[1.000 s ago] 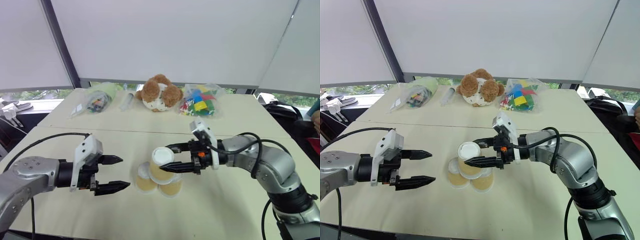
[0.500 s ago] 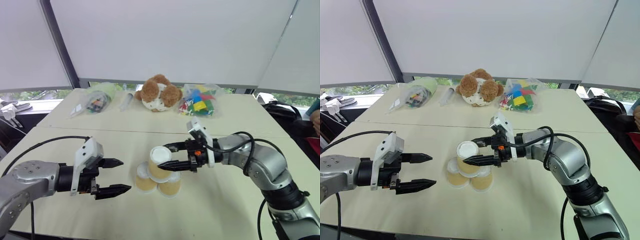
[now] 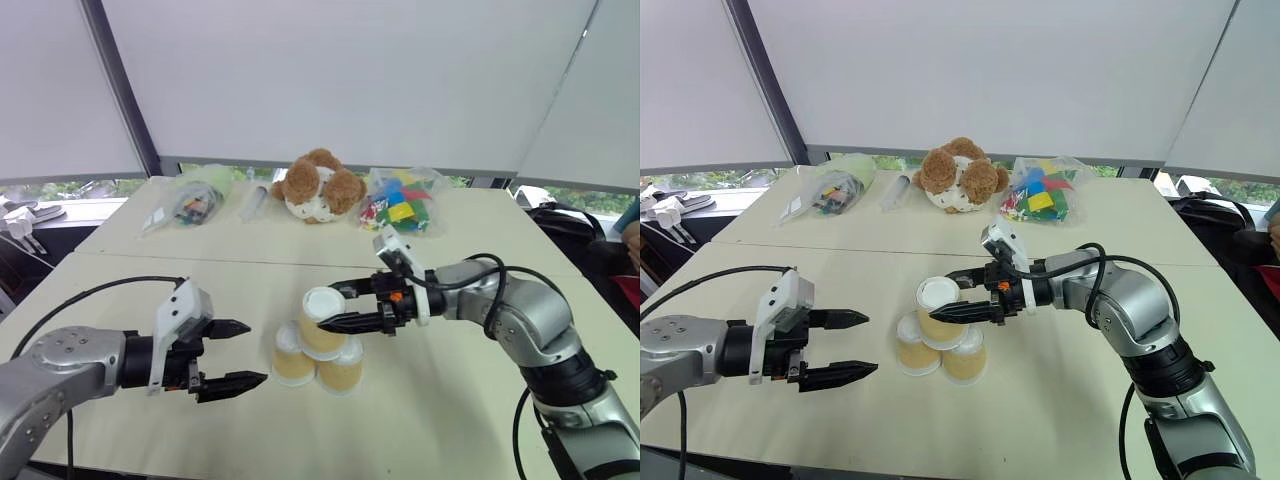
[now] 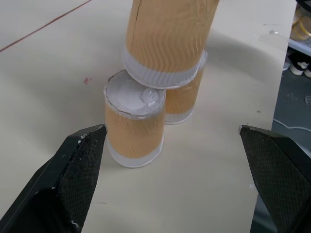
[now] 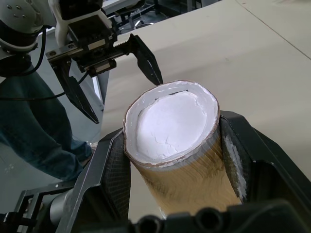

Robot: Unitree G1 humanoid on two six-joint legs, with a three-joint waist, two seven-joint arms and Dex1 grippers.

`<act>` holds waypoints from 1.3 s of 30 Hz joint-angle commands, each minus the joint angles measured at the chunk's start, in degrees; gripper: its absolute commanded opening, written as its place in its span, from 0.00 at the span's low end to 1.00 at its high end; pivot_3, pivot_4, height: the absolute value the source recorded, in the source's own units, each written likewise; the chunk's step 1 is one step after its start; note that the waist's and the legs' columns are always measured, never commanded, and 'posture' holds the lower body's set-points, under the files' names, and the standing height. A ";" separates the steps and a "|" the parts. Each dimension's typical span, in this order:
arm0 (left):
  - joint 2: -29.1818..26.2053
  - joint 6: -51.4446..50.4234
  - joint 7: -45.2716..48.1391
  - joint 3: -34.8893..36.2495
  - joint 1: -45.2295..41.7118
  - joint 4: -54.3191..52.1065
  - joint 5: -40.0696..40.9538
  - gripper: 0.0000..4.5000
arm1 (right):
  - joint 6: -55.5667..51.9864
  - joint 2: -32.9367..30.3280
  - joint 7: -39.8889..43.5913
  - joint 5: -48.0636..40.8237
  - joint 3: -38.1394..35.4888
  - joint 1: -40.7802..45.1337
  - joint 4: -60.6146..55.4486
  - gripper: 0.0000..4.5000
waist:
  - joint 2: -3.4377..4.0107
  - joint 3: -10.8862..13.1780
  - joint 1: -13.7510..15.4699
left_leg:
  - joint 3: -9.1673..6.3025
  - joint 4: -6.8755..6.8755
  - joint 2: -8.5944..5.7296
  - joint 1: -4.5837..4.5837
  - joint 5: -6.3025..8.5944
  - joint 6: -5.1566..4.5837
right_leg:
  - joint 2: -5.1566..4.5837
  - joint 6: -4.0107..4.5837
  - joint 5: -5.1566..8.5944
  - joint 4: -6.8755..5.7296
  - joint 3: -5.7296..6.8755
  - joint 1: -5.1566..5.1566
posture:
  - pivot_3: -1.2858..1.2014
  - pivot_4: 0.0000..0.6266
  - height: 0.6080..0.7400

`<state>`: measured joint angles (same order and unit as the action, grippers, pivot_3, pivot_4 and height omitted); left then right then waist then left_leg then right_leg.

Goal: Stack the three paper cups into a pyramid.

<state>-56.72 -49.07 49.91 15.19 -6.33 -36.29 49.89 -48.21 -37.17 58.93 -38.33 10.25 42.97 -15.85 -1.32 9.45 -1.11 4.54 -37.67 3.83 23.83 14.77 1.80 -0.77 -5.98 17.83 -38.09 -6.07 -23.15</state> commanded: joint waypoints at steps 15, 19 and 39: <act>0.53 2.04 -0.82 -0.24 0.16 -1.23 -1.31 1.00 | -2.32 0.71 -0.01 -0.74 -1.13 1.26 -0.45 0.99 | 0.00 0.00 -0.01 | 0.00 0.00 0.00 0.00 0.00 0.00 | 0.00 0.00 0.00 0.00 0.00 -0.01 | 0.52 0.24 1.00; 0.58 2.11 -0.75 -0.30 0.10 -0.97 -1.47 1.00 | -2.20 1.00 -0.28 -0.68 -1.68 1.59 -0.36 0.99 | 0.00 0.00 -0.02 | 0.00 0.00 0.00 0.00 0.00 0.00 | 0.00 0.00 0.00 0.00 0.00 -0.01 | 0.52 0.24 1.00; 5.11 1.86 -3.63 1.91 1.03 2.26 -1.44 1.00 | -3.29 -0.59 -8.71 -8.26 -22.87 2.71 8.04 0.99 | 0.00 0.00 0.03 | 0.00 0.01 0.00 0.01 0.00 0.00 | -0.01 -0.01 0.00 0.02 0.00 0.00 | 0.52 0.24 1.00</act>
<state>-52.09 -47.90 47.27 14.73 -6.45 -34.34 48.20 -51.02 -36.92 54.51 -44.13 -3.83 44.95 -9.78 -1.32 9.45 -1.08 4.54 -37.66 3.83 23.86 14.77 1.80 -0.78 -5.99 17.82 -38.06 -6.08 -23.16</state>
